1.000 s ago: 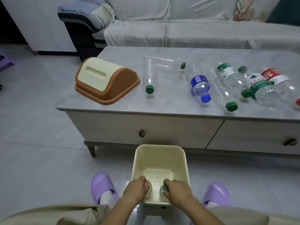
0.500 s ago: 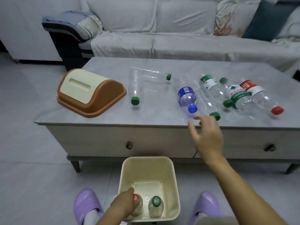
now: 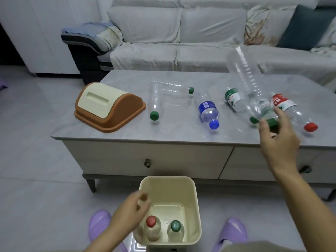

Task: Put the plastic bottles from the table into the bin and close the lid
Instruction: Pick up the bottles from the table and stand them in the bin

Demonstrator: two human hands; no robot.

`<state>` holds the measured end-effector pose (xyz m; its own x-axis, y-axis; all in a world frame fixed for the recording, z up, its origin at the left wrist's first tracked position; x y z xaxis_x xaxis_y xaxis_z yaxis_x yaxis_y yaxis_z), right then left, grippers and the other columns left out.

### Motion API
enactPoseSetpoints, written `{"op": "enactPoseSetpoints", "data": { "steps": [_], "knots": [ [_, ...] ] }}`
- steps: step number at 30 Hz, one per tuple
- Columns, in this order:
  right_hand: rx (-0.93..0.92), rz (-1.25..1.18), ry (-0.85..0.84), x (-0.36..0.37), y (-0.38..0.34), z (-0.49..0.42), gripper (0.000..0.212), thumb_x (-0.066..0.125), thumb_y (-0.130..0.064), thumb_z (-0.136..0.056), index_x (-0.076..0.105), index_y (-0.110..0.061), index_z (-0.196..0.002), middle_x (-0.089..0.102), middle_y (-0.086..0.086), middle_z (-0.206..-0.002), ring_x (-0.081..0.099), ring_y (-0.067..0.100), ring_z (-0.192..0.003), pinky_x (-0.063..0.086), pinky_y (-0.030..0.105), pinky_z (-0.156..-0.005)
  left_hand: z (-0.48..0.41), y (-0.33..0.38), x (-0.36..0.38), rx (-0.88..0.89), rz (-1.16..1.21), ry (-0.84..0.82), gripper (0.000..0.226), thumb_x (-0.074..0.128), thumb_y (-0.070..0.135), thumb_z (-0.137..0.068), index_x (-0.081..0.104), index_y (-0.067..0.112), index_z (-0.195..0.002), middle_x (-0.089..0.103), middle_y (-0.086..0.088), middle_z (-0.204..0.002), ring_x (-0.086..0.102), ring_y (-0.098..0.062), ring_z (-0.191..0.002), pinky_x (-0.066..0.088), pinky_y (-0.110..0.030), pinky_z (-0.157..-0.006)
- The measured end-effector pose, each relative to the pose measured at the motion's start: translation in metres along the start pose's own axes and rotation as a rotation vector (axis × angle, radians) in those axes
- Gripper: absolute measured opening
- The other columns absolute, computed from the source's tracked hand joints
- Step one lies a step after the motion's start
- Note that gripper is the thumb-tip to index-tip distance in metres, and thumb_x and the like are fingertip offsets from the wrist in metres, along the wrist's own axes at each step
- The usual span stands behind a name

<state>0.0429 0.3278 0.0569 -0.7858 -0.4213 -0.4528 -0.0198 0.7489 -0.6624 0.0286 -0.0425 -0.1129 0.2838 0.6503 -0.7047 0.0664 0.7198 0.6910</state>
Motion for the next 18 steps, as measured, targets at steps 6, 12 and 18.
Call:
{"op": "enactPoseSetpoints", "data": {
  "steps": [6, 12, 18],
  "knots": [
    [-0.398, 0.106, -0.582, 0.030, -0.021, 0.114, 0.042, 0.051, -0.042, -0.083, 0.052, -0.026, -0.123, 0.069, -0.002, -0.102, 0.064, 0.016, -0.084, 0.055, 0.029, -0.068, -0.019, 0.057, -0.065, -0.062, 0.732, 0.211, 0.013, 0.044, 0.036, -0.096, 0.051, 0.026, -0.102, 0.063, 0.008, -0.102, 0.065, -0.017, -0.067, 0.040, -0.022, -0.046],
    [-0.269, 0.184, -0.853, 0.093, 0.005, 0.164, 0.039, 0.055, -0.049, -0.079, 0.058, -0.032, -0.114, 0.065, -0.009, -0.094, 0.062, 0.014, -0.087, 0.047, 0.026, -0.067, -0.013, -0.002, -0.005, -0.421, 0.524, -0.031, 0.029, 0.052, 0.033, -0.093, 0.044, 0.017, -0.117, 0.057, -0.002, -0.109, 0.065, -0.019, -0.084, 0.043, -0.025, -0.057],
    [-0.061, 0.218, -1.047, 0.200, 0.001, 0.203, 0.039, 0.058, -0.033, -0.088, 0.053, -0.023, -0.125, 0.059, 0.006, -0.115, 0.057, 0.024, -0.104, 0.042, 0.030, -0.078, 0.008, -0.062, 0.040, -0.472, 0.269, -0.009, 0.010, 0.061, 0.019, -0.087, 0.056, 0.015, -0.095, 0.063, -0.011, -0.104, 0.058, -0.021, -0.089, 0.043, -0.027, -0.075]
  ]
}}
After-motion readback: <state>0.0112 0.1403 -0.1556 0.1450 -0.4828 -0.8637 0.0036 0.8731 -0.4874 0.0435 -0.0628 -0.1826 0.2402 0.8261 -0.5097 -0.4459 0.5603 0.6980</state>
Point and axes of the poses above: each hand's wrist, its own z-axis away from the middle knuckle, its own x-axis out of the palm, y = z × x, the point moved 3 cm from there along -z, towards the middle knuckle
